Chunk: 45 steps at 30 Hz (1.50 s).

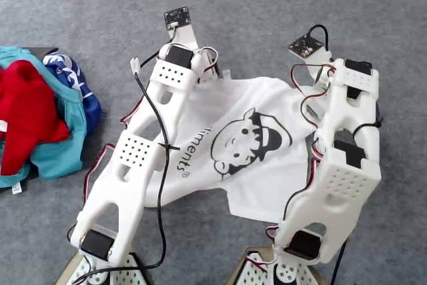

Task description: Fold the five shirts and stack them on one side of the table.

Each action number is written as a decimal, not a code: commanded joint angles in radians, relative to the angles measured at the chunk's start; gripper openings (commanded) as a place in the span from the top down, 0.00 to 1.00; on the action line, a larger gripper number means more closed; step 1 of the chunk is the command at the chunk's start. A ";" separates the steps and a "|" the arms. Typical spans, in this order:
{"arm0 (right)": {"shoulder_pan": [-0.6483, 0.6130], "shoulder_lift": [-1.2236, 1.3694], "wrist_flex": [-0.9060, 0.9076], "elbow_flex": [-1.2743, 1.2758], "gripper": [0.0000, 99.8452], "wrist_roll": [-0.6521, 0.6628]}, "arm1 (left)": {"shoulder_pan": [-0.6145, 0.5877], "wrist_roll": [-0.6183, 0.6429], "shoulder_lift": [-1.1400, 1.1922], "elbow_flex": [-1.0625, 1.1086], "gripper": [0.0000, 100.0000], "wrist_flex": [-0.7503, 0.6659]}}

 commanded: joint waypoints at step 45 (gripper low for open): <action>-0.130 -0.970 0.199 -0.680 0.99 -0.540 | -0.323 -0.313 -1.097 -0.180 0.97 0.356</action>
